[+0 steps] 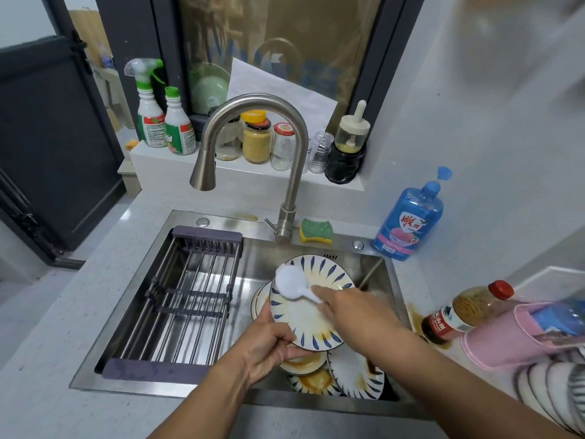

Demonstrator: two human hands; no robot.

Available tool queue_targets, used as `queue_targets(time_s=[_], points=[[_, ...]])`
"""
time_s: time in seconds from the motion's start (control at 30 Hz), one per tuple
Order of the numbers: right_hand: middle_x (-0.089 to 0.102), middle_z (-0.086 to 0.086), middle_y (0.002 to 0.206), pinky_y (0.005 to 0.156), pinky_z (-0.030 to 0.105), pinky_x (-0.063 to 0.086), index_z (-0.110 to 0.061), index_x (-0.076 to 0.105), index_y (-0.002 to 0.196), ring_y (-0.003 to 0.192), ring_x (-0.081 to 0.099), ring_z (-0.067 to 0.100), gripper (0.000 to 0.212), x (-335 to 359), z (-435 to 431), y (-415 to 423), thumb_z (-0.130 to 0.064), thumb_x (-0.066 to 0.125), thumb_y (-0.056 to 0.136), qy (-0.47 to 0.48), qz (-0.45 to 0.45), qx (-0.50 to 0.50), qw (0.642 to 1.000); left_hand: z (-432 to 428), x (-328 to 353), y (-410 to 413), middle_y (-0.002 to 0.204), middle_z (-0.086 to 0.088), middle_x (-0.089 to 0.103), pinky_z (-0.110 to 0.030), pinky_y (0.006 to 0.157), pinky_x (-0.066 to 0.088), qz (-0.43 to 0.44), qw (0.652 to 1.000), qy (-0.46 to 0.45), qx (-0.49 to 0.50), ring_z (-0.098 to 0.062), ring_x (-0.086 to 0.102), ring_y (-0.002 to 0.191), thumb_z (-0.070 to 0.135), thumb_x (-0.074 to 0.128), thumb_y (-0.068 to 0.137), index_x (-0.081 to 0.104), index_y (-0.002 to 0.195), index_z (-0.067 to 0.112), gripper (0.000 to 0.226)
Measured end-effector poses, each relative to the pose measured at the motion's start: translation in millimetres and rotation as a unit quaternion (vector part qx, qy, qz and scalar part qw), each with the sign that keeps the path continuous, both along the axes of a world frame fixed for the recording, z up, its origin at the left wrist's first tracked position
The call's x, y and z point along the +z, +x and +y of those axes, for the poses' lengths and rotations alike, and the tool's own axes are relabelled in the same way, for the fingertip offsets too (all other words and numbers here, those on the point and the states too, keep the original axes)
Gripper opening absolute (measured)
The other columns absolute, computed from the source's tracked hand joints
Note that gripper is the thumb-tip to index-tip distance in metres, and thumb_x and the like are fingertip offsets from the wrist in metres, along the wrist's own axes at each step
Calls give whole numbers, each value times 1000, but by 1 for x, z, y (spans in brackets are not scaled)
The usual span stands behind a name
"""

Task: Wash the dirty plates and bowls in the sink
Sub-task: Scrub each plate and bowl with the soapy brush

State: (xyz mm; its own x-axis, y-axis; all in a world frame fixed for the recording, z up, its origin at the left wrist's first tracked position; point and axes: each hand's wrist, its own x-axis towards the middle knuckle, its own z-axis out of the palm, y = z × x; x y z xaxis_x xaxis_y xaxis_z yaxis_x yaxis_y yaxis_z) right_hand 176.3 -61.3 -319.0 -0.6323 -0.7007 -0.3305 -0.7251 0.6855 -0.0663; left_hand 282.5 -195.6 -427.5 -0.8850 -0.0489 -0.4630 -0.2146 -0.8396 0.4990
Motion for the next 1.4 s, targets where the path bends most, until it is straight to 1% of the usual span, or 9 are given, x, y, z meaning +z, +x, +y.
queue_targets(time_s=[0.17, 0.33, 0.43, 0.57, 0.7, 0.9, 1.07, 1.3, 1.4], points=[[68, -1, 114, 82, 38, 51, -46, 46, 144, 100, 61, 23, 38, -3, 14, 5, -40, 42, 106, 12, -67, 26, 997, -9, -7, 5, 146, -29, 46, -74, 87, 51, 10, 999, 47, 7, -55, 57, 122, -31, 45, 73, 55, 136, 27, 86], [67, -3, 110, 83, 41, 54, -45, 50, 138, 97, 60, 21, 34, 5, 24, 6, -42, 42, 106, 52, -83, 63, 993, -17, -5, 9, 138, -30, 58, -72, 88, 51, 18, 991, 130, 23, -51, 58, 123, -5, 73, 72, 50, 138, 8, 71], [65, -6, 107, 81, 39, 54, -44, 48, 139, 95, 60, 20, 34, 8, 32, 2, -37, 41, 107, 81, -40, 65, 994, -23, -6, 6, 140, -26, 58, -79, 90, 45, -4, 996, 81, 43, -54, 59, 120, -3, 56, 92, 47, 144, 19, 57], [64, 2, 122, 77, 36, 47, -43, 41, 144, 108, 63, 26, 46, 13, 39, -15, -18, 41, 106, 146, 66, 12, 987, -25, -5, 7, 140, -21, 55, -81, 90, 44, -15, 999, 17, 39, -55, 60, 117, -18, 34, 93, 48, 141, 30, 70], [63, 8, 122, 73, 38, 48, -34, 32, 150, 107, 67, 31, 58, 22, 21, -25, -5, 41, 101, 152, 137, 20, 979, -19, 3, 3, 142, -21, 52, -80, 91, 44, -14, 999, -20, -27, -55, 63, 114, -19, 33, 92, 46, 143, 32, 73], [59, 8, 118, 65, 37, 45, -46, 18, 156, 95, 66, 32, 62, 19, -1, -22, -15, 41, 107, 114, 133, 130, 976, -17, 6, 4, 138, -25, 55, -79, 84, 48, -14, 997, -11, -71, -54, 66, 108, -23, 29, 89, 47, 143, 26, 75], [61, 8, 121, 68, 38, 50, -40, 19, 154, 98, 69, 31, 62, 18, 11, -30, -11, 42, 105, 115, 167, 56, 978, -27, 8, 7, 140, -21, 54, -73, 77, 54, -19, 999, -31, -25, -55, 62, 115, -21, 33, 90, 50, 140, 29, 72], [61, -3, 111, 79, 35, 48, -37, 51, 137, 99, 59, 20, 35, 7, 31, -8, -23, 43, 106, 109, -11, 22, 994, -23, 12, 3, 129, -16, 64, -75, 75, 53, -50, 994, -35, 88, -47, 66, 111, 19, 48, 107, 52, 130, 27, 25], [64, -6, 112, 77, 35, 50, -41, 50, 141, 99, 59, 19, 36, 5, 21, 15, -37, 42, 105, 37, -102, 25, 994, -17, 9, -3, 132, -19, 64, -71, 70, 56, -56, 993, -39, 92, -48, 68, 108, 38, 45, 106, 46, 137, 24, 34]])
